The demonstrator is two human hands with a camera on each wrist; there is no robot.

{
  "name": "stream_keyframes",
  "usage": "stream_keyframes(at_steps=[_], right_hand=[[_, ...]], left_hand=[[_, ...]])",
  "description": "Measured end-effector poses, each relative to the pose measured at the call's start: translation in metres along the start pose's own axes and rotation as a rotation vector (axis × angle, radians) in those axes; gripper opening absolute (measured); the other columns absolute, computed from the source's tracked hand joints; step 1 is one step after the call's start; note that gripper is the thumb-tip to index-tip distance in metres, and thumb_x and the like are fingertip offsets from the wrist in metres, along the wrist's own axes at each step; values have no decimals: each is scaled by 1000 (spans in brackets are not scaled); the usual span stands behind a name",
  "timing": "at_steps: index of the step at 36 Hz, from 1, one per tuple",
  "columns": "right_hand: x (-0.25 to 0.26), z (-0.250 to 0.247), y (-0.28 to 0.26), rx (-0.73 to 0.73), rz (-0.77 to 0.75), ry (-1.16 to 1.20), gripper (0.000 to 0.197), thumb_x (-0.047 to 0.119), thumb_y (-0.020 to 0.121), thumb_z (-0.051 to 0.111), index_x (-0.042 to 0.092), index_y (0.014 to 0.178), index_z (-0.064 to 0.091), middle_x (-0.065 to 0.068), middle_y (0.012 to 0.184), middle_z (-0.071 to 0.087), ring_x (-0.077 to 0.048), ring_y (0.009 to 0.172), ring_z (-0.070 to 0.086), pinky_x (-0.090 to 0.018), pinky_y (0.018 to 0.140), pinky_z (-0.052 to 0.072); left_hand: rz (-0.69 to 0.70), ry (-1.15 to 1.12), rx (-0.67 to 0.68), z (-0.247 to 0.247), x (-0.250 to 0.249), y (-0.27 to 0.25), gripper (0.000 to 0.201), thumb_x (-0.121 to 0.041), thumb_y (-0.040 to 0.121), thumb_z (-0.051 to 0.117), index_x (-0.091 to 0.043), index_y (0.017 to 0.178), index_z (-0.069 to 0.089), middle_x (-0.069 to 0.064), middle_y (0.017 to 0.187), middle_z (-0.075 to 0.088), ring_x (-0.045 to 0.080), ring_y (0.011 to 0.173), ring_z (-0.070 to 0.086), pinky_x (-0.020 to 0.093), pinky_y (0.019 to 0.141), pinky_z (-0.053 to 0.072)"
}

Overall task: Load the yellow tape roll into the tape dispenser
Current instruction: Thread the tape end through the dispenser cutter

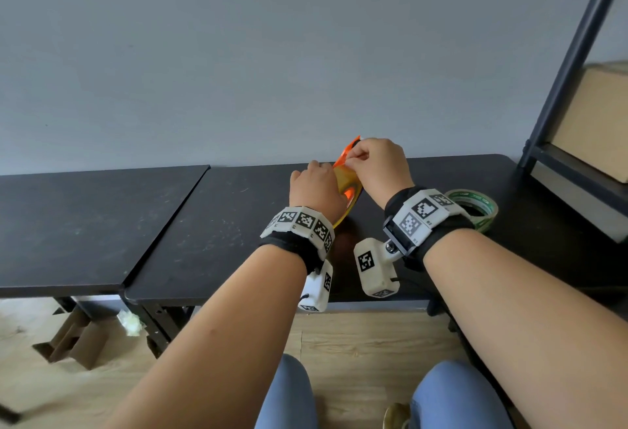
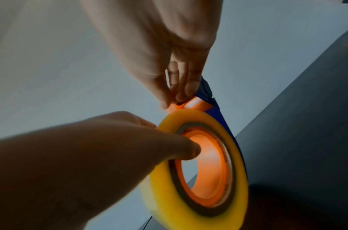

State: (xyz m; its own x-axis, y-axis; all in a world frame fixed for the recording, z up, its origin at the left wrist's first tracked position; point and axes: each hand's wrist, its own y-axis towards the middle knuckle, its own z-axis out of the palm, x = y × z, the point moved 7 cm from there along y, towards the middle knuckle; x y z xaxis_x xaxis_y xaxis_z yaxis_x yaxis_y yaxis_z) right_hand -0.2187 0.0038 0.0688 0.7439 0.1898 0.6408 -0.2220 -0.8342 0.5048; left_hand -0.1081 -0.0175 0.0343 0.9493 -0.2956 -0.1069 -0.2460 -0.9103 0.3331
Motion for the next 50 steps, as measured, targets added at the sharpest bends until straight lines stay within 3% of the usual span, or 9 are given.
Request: stream_keyframes(at_steps=[3,7,13,19,23,33,38,43,50], right_hand=[[-6,-2,-2,-47,25,15,14,8,85,60,6,85,74,-7,91,74,-22,88,66,-24,71,46],[-7,-5,-4,-105,57,40,17,7,88,56,5,86,73,-6,91,73,-22,89,66,-35,78,53],[-16,-5,-4,-165,158,124,17,9,90,53,10,91,70,-8,97,73,-24,95,66,-33,83,53],[-16,-8,-4,-150,174,56,22,9,89,53,3,91,74,-11,101,74,-27,99,66,-38,85,54],[-21,-9,1,-140,201,2,23,9,84,53,-2,83,74,-16,90,74,-31,89,68,-41,79,57],[-26,-9,2,-225,146,20,6,12,83,69,10,82,64,-11,101,60,-27,91,60,-37,79,52],[-25,-4,4,-204,168,37,7,15,90,61,8,88,63,-12,104,65,-25,92,62,-27,71,42],[-24,-29,15,-295,219,42,16,11,93,50,3,101,61,-12,111,64,-28,101,61,-33,79,45],[-15,-29,21,-173,132,91,18,23,89,57,8,97,65,-8,103,69,-24,94,63,-29,76,46]], left_hand=[[6,17,-17,-2,3,0,35,-33,86,56,-9,111,56,8,112,59,26,94,61,34,91,39],[8,25,-26,-2,6,-2,40,-38,86,58,-10,114,55,7,113,60,26,94,62,33,90,42],[-1,8,-44,-5,10,-4,45,-44,86,57,-11,116,56,6,114,61,26,98,63,34,90,44],[-27,7,-85,-4,11,-6,47,-49,84,60,-12,112,56,6,110,63,27,92,66,31,71,43],[-19,29,-93,-4,7,-4,45,-48,84,61,-12,111,56,5,107,64,26,89,67,29,64,40],[-5,33,-83,-3,8,-4,47,-47,85,61,-12,115,54,5,110,63,25,90,67,30,65,41],[-2,32,-74,-2,9,-4,46,-44,84,63,-12,116,52,5,114,62,25,93,66,31,66,40],[1,33,-81,-1,12,-5,44,-42,84,64,-13,116,53,5,113,62,27,96,65,31,71,38],[-24,27,-93,1,10,0,40,-40,83,64,-12,111,55,4,108,64,27,89,66,30,66,36]])
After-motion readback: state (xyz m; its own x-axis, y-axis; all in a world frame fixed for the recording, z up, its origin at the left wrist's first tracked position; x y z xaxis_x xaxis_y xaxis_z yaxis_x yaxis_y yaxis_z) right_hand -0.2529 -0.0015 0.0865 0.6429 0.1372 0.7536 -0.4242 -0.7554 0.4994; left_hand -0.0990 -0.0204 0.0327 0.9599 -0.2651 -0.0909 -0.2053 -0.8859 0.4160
